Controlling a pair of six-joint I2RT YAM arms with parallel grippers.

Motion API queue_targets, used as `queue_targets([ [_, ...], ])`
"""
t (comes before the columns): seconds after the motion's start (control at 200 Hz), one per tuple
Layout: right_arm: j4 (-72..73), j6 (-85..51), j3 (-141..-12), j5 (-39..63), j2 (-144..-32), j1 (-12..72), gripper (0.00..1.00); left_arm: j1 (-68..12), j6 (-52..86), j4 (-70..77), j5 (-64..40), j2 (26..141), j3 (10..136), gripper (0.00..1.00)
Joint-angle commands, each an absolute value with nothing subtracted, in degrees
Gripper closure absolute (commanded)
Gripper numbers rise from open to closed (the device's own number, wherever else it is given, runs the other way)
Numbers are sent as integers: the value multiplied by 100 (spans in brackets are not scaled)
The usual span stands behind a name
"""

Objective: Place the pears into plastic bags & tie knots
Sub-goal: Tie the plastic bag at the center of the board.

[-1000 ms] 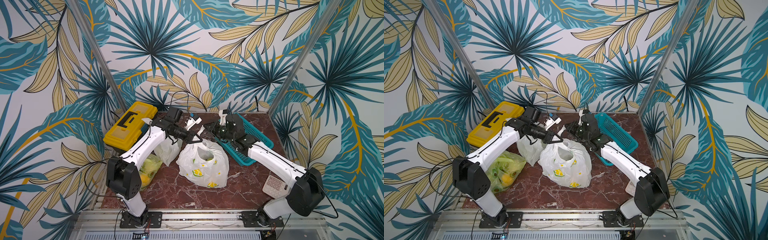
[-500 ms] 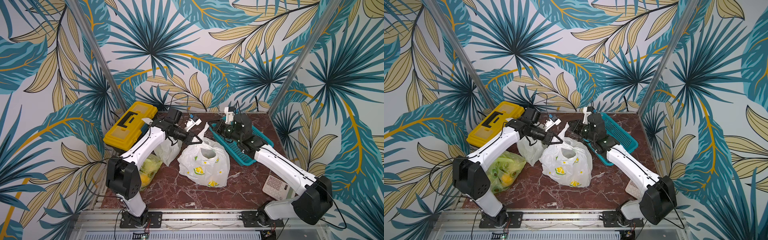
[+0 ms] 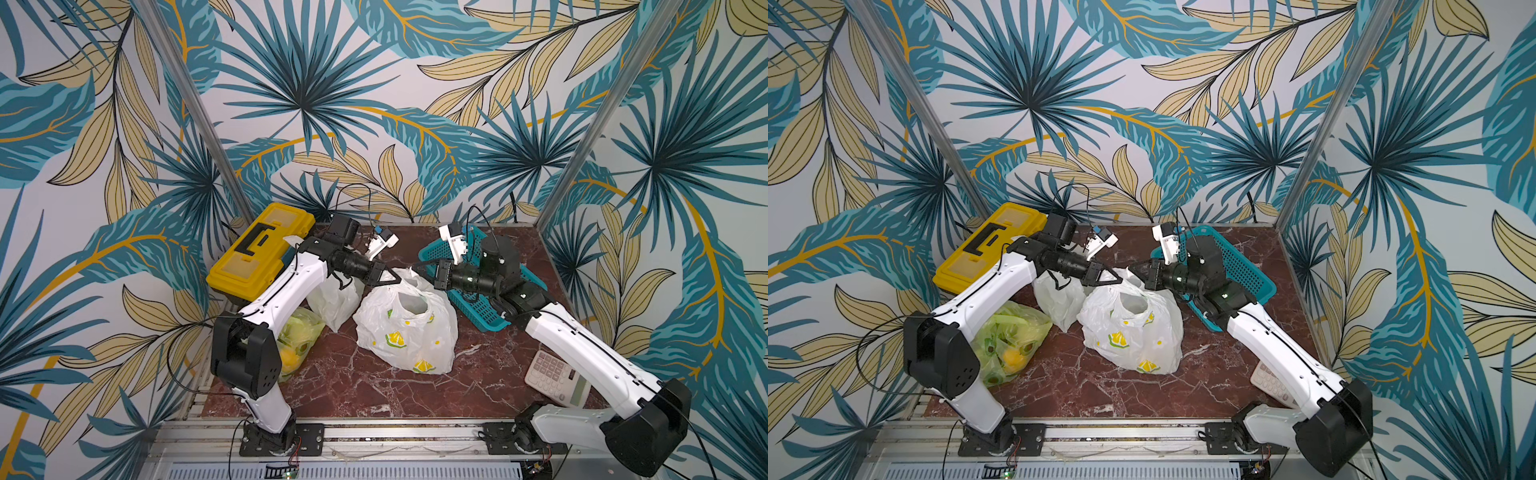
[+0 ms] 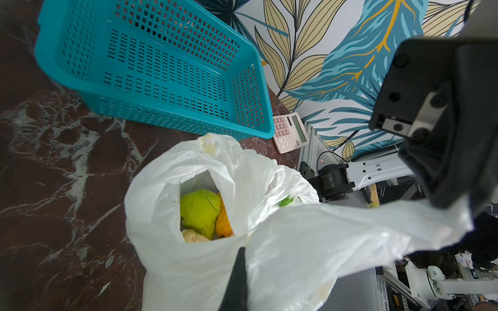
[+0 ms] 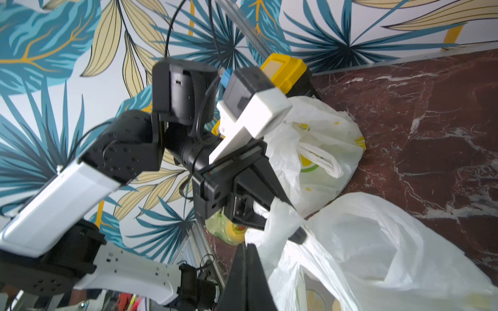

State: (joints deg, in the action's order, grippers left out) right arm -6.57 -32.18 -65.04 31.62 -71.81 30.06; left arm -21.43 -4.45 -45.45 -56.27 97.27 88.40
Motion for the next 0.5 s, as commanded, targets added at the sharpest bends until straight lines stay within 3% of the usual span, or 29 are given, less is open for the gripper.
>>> queue_targets([
  [0.0,-1495,-2415,-6258,3666,-7072,3222,100,-2083,-411,-4531,-5585,9595,8911,93],
  [0.385,-101,-1279,-5204,2821,-7790,3604,100,-2175,-501,-4529,-5909,9498,8729,94],
  [0.496,151,-782,-5187,2799,-7816,3603,100,-2154,-544,-4526,-5877,9379,8508,89],
])
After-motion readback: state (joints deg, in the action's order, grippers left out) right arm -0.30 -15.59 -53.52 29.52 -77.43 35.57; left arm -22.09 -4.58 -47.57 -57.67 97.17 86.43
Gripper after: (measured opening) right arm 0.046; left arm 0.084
